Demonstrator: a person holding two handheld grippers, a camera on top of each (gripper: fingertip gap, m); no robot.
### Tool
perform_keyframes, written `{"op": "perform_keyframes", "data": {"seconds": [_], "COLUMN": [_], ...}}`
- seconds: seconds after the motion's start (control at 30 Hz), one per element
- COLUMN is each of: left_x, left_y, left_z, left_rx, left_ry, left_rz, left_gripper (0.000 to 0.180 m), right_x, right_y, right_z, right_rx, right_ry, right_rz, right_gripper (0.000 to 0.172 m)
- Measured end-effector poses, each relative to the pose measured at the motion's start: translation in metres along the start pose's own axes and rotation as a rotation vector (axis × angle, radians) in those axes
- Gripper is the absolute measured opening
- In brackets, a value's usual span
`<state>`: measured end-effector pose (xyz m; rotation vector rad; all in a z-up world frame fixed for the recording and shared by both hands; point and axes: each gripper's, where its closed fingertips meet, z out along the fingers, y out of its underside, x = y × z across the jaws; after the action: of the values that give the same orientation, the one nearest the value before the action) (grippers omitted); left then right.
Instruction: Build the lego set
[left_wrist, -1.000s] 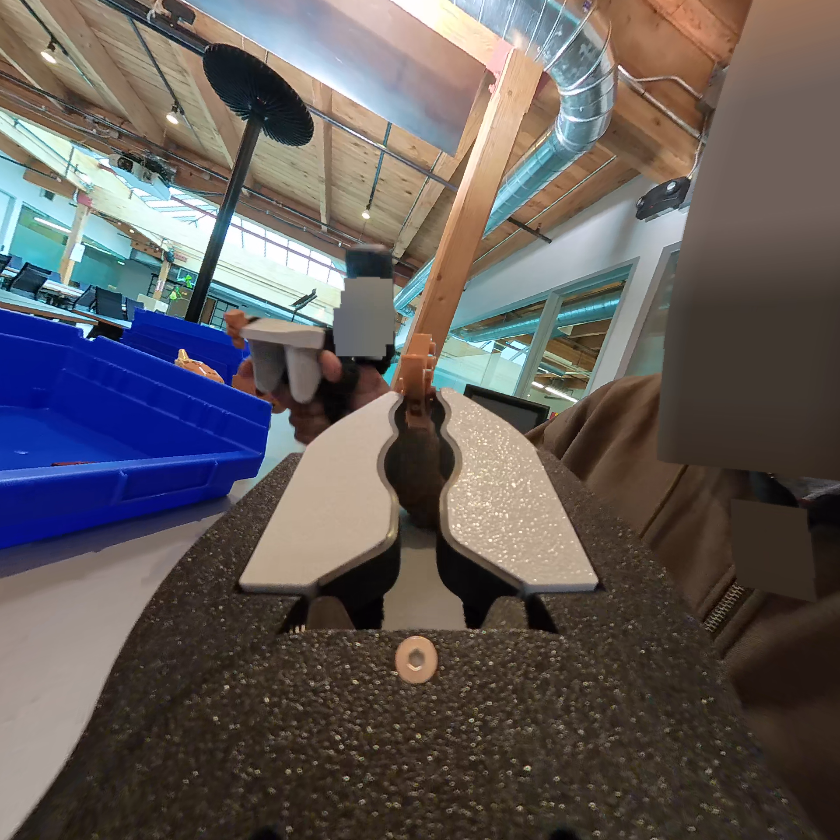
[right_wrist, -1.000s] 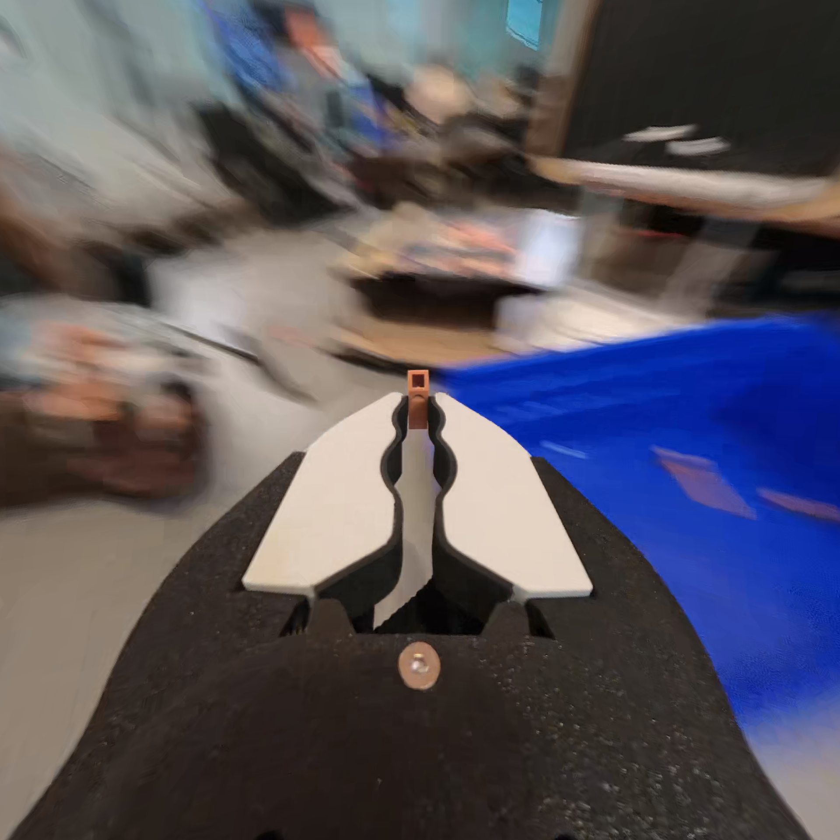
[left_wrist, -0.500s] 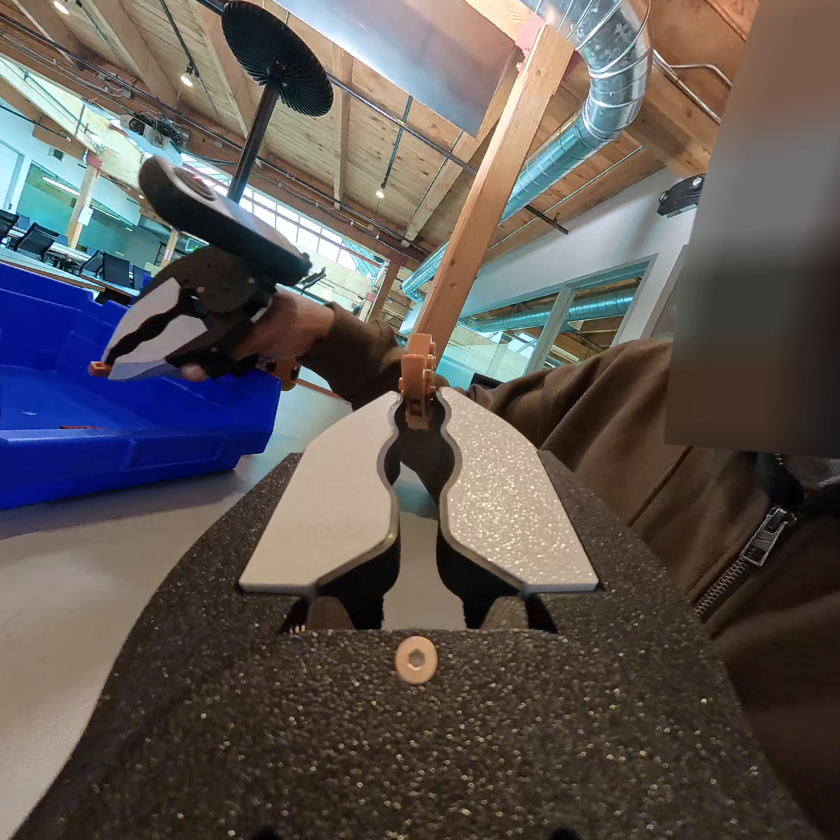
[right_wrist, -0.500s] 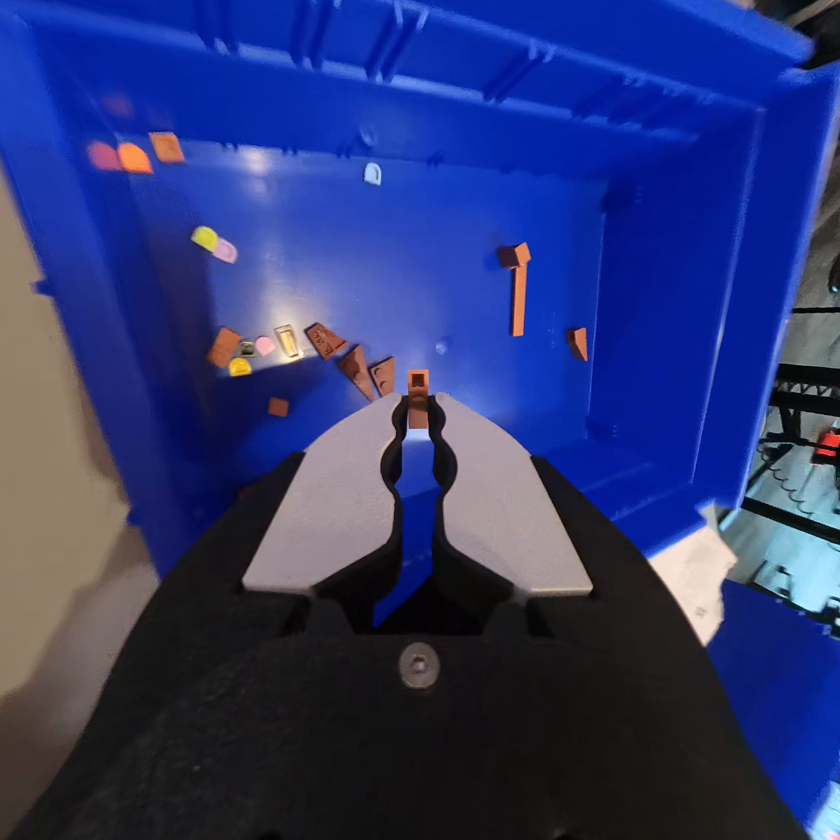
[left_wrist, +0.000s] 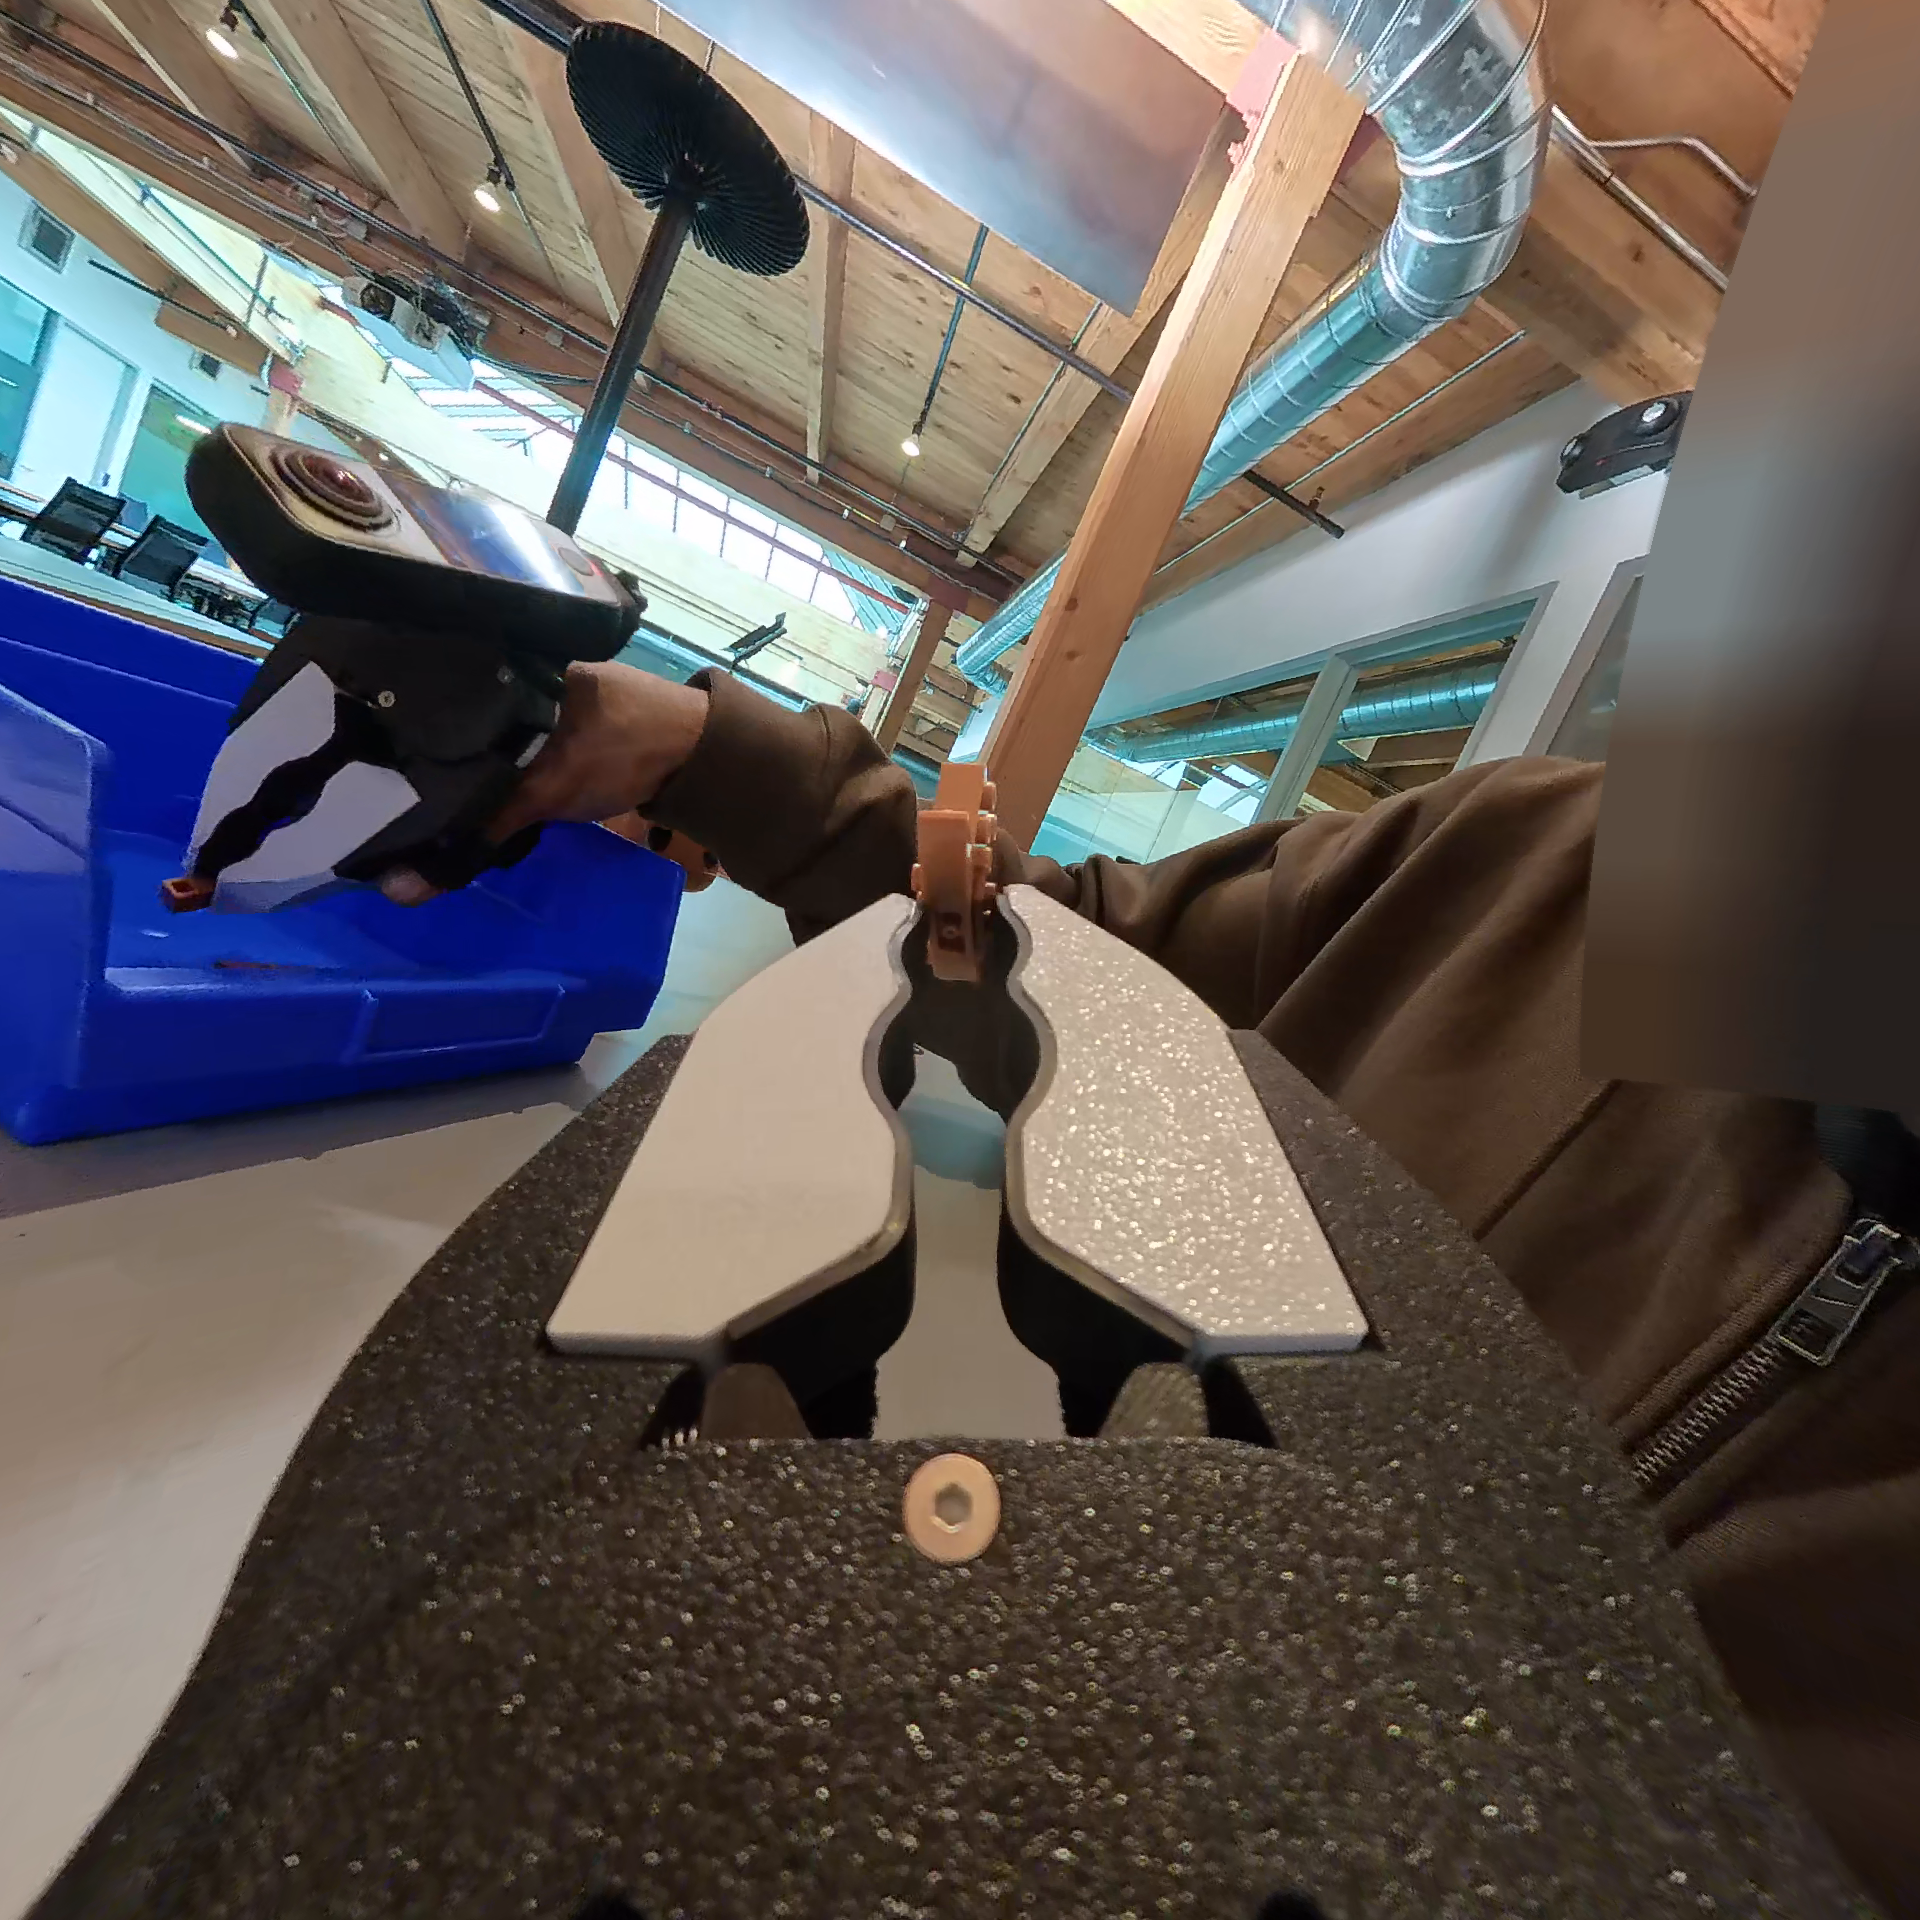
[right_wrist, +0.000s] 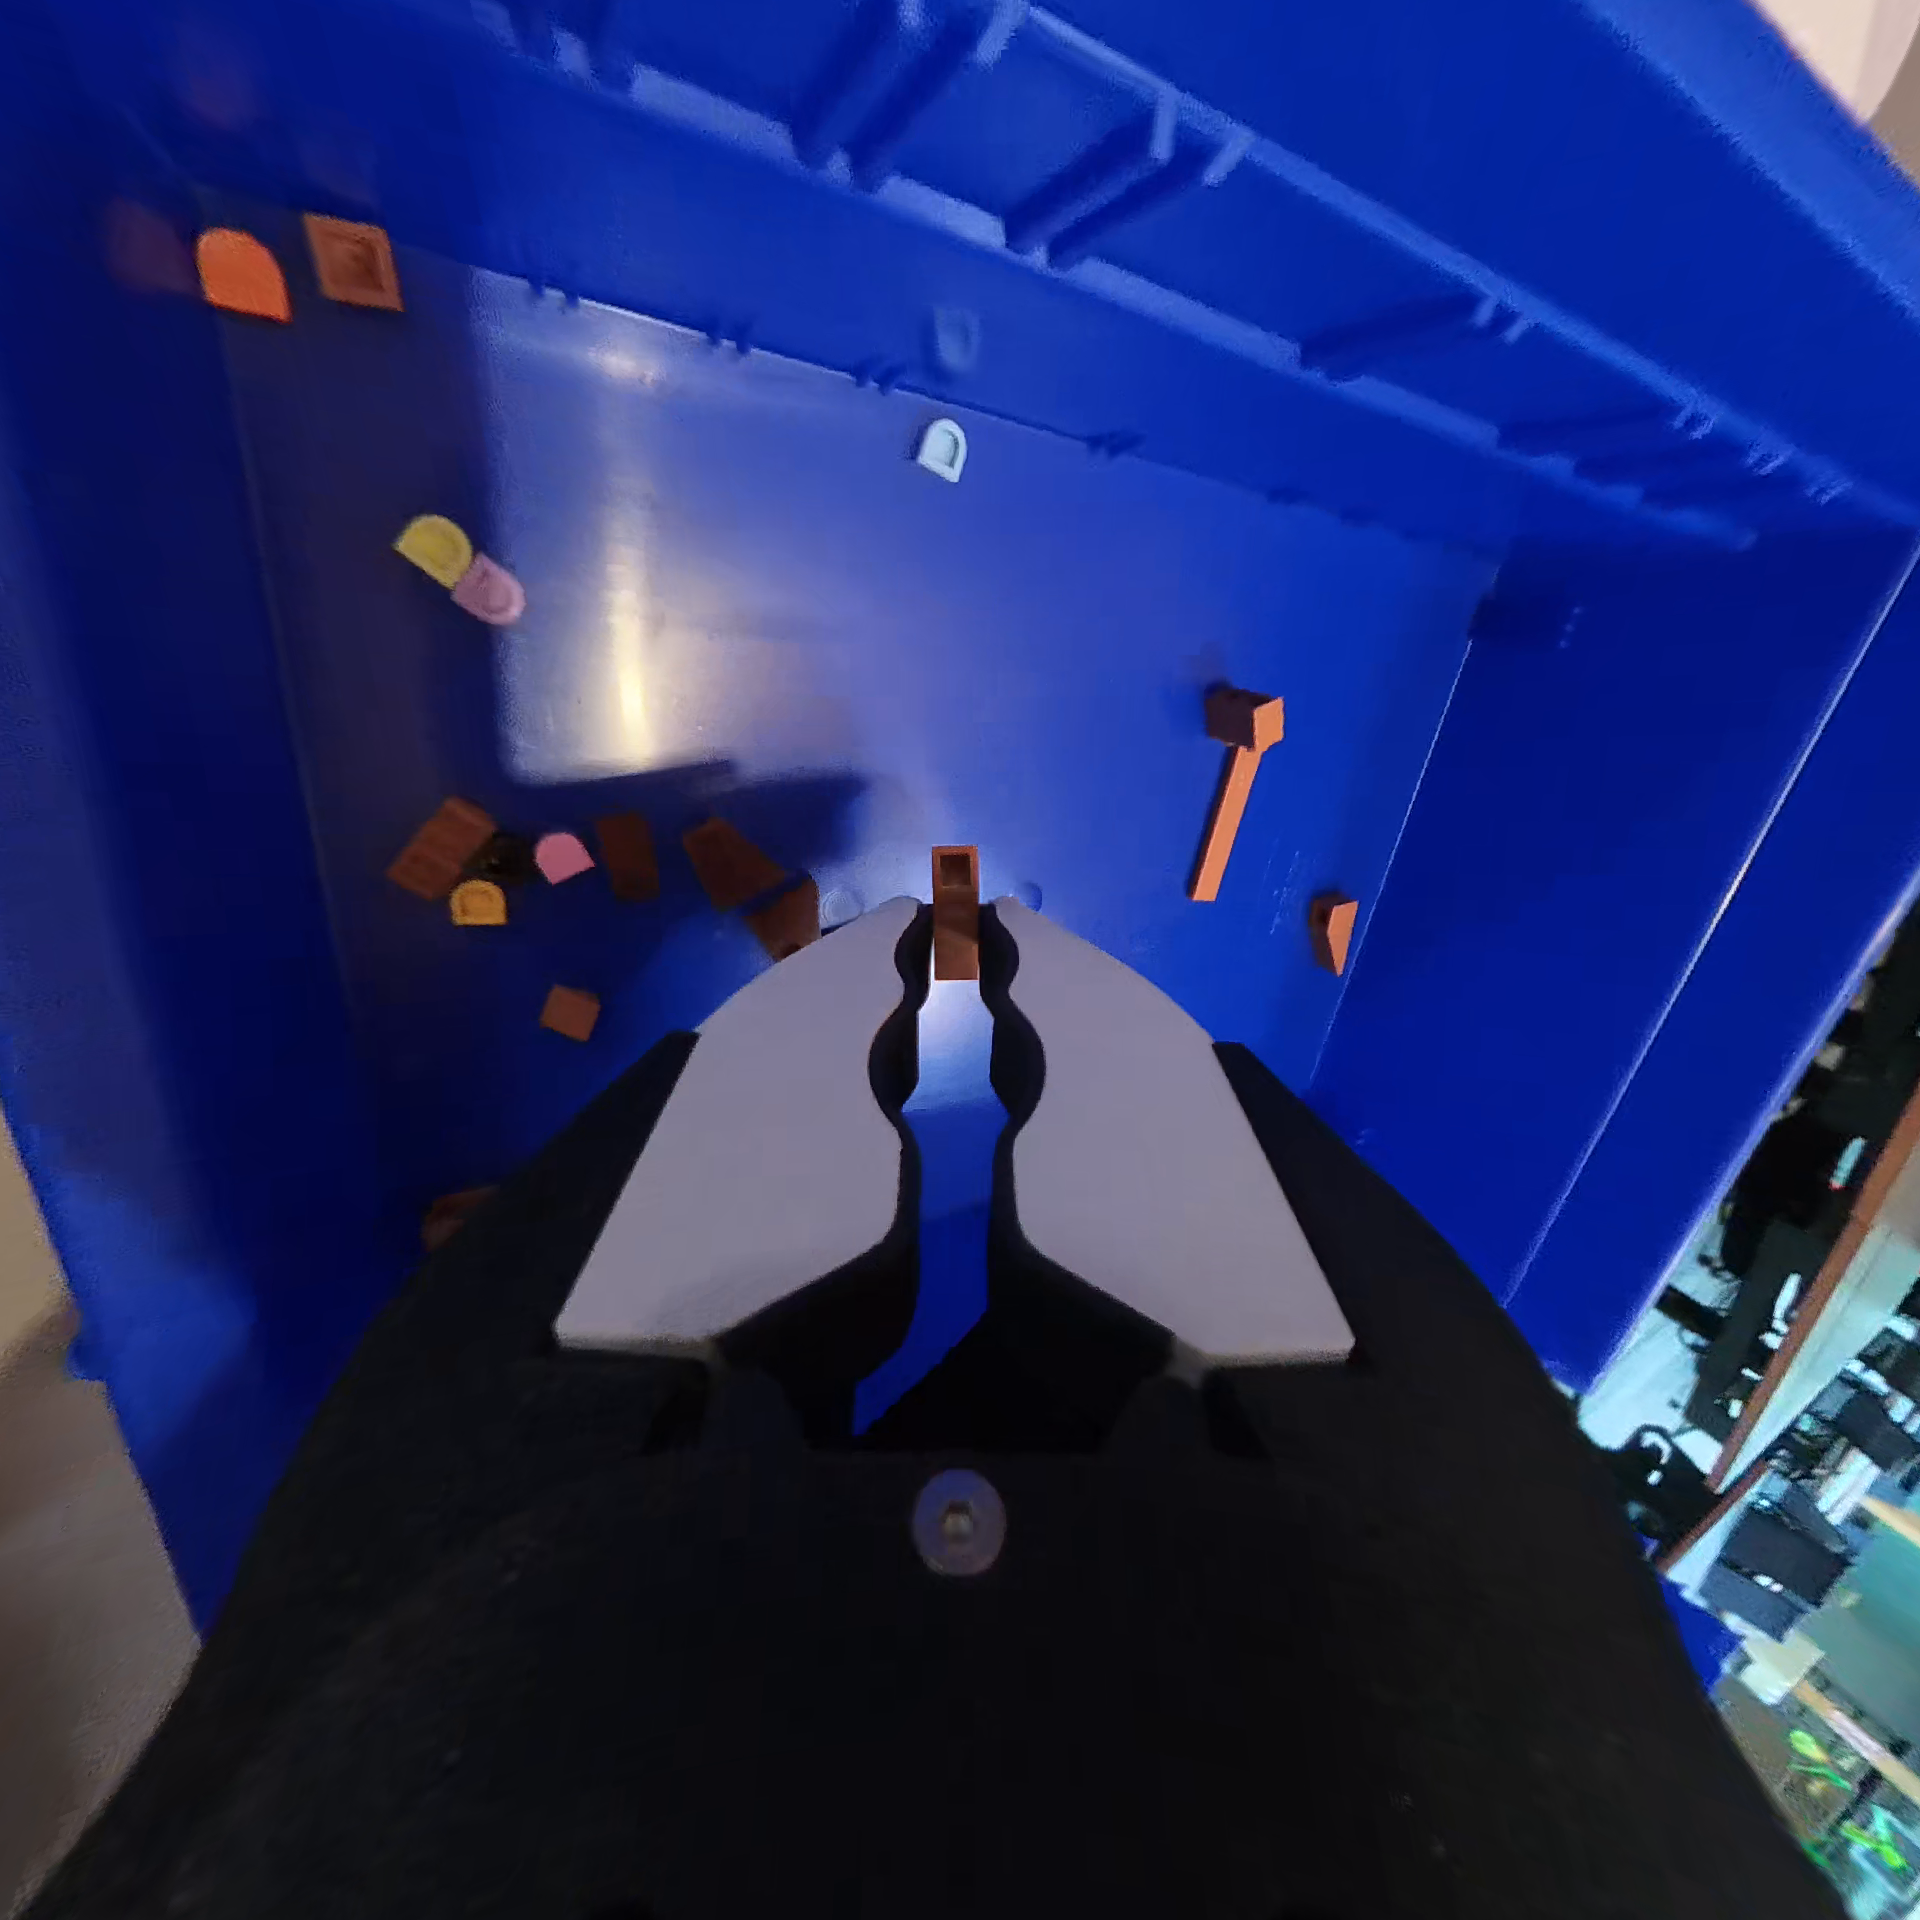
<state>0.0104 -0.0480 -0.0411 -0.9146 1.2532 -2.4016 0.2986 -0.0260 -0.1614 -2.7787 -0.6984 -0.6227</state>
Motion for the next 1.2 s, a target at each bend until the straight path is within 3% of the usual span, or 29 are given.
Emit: {"op": "perform_keyframes", "data": {"seconds": [0.5, 0.73, 0.9, 1.2], "left_x": [0.0, -0.005, -0.005, -0.005], "left_y": [0.001, 0.0, 0.0, -0.001], "left_z": [0.0, -0.001, -0.001, -0.002], "left_rx": [-0.005, 0.006, 0.006, 0.011], "left_ry": [-0.009, -0.026, -0.024, -0.024], "left_rz": [0.002, -0.02, -0.034, -0.038], "left_gripper": [0.011, 0.011, 0.011, 0.011], "right_x": [0.021, 0.081, 0.112, 0.115], "right_y": [0.006, 0.021, 0.031, 0.048], "right_z": [-0.004, -0.014, 0.011, 0.063], "right_rx": [-0.042, -0.121, -0.232, -0.336], "right_ry": [-0.018, 0.031, 0.007, -0.088], "right_rz": [-0.019, -0.019, -0.188, -0.416], "right_gripper": [0.016, 0.02, 0.025, 0.033]}}
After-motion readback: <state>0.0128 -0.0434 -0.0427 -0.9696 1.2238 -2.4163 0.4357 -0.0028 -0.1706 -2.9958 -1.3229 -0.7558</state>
